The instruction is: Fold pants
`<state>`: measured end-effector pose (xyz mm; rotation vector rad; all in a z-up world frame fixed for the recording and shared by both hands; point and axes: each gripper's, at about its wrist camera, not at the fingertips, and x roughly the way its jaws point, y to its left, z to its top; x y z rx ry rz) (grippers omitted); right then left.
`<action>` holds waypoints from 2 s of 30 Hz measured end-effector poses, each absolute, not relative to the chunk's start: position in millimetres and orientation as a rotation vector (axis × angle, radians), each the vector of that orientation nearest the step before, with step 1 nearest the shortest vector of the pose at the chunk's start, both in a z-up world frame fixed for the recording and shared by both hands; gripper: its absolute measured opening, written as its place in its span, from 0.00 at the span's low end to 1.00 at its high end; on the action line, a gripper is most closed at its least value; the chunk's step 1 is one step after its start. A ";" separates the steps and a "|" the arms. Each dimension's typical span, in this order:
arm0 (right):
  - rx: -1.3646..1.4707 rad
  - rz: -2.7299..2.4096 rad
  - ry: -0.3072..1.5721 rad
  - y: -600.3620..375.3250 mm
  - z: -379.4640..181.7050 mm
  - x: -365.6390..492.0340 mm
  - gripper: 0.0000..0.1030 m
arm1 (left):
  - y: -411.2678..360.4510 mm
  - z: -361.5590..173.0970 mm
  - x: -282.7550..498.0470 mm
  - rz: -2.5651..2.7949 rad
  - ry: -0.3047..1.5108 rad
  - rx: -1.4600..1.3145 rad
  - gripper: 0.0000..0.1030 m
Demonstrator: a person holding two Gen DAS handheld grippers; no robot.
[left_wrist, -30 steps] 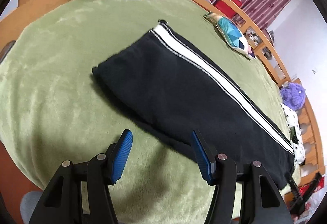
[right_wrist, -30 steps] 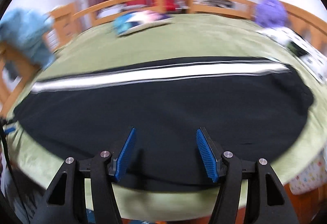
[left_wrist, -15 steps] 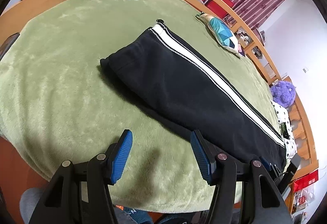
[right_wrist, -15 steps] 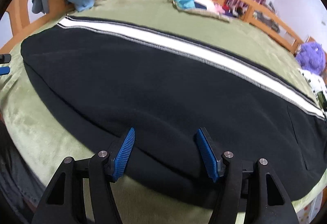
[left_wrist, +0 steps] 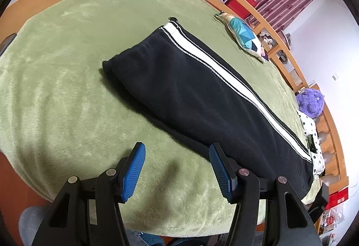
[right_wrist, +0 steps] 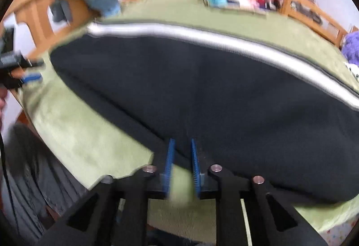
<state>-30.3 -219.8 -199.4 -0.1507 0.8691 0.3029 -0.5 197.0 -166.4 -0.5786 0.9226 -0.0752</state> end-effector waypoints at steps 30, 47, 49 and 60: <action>0.088 0.224 0.793 -270.1 -186.7 -30.0 0.44 | 255.6 -197.1 76.0 0.141 0.842 -0.675 0.42; 0.317 0.033 0.735 -354.3 -180.8 -10.7 0.47 | -2.7 -32.8 44.9 -0.247 0.621 -0.017 0.14; 0.370 0.026 0.726 -367.9 -181.8 -15.8 0.47 | -44.5 -36.9 45.0 -0.328 0.654 0.004 0.14; 0.516 -0.015 0.677 -413.9 -186.5 -42.7 0.48 | -152.4 -105.4 35.8 -0.496 0.903 0.043 0.24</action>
